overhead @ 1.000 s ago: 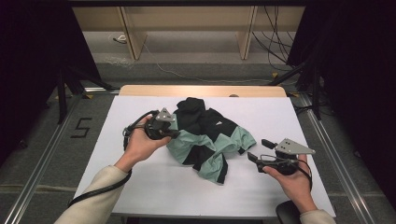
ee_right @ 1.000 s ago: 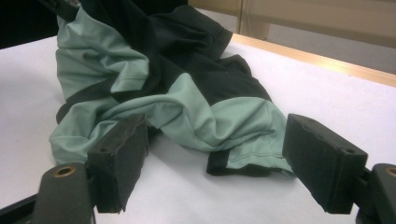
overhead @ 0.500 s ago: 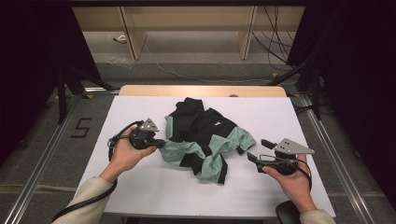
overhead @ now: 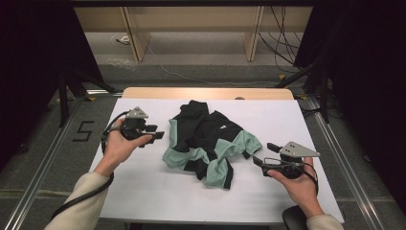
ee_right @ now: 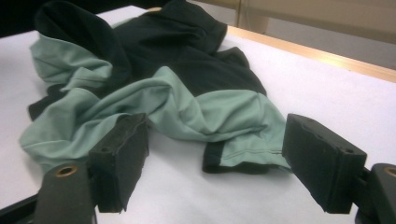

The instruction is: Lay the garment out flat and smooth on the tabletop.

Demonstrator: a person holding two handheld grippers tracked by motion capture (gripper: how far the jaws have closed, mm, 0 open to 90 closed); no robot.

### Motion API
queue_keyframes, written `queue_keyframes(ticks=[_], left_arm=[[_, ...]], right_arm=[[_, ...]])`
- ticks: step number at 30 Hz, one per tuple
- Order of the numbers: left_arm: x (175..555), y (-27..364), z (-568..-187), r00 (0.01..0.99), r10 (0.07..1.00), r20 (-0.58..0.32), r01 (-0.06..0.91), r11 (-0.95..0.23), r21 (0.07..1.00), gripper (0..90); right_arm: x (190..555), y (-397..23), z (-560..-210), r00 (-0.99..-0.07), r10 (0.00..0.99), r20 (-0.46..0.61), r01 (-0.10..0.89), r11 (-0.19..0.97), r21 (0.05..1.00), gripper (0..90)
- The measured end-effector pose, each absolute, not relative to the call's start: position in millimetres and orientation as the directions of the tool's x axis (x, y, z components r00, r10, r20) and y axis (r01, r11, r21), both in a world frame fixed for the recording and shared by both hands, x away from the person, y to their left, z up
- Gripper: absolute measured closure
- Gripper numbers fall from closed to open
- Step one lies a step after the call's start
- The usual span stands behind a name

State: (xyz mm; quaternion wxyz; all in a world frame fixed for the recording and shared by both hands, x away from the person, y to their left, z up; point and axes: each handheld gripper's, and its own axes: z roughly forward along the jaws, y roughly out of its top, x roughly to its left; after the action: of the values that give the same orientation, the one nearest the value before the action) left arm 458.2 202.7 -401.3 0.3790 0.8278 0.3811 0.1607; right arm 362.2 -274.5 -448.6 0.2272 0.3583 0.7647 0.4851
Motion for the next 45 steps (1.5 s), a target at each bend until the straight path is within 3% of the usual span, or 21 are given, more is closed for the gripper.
queue_keyframes(ticks=[3,10,27,37,45], left_arm=[[484,201,-413,0.637,0.77,0.048,0.522,-0.476,0.708,56.2],[529,175,-433,0.688,0.724,0.044,0.503,-0.521,0.69,54.2],[543,146,-441,0.701,0.712,-0.048,0.554,-0.5,0.666,50.3],[543,144,-450,0.694,0.717,-0.06,0.573,-0.5,0.649,54.9],[543,137,-458,0.684,0.724,-0.09,0.602,-0.49,0.63,65.6]], right_arm=[[369,-274,-448,-0.623,0.782,-0.023,0.332,0.29,0.898,25.0],[416,-275,-440,-0.569,0.822,-0.02,0.384,0.287,0.878,25.9],[500,-246,-468,-0.513,0.852,0.107,0.575,0.248,0.78,28.9],[520,-234,-478,-0.468,0.878,0.103,0.654,0.265,0.708,41.1],[522,-228,-482,-0.451,0.883,0.131,0.7,0.259,0.666,56.4]])
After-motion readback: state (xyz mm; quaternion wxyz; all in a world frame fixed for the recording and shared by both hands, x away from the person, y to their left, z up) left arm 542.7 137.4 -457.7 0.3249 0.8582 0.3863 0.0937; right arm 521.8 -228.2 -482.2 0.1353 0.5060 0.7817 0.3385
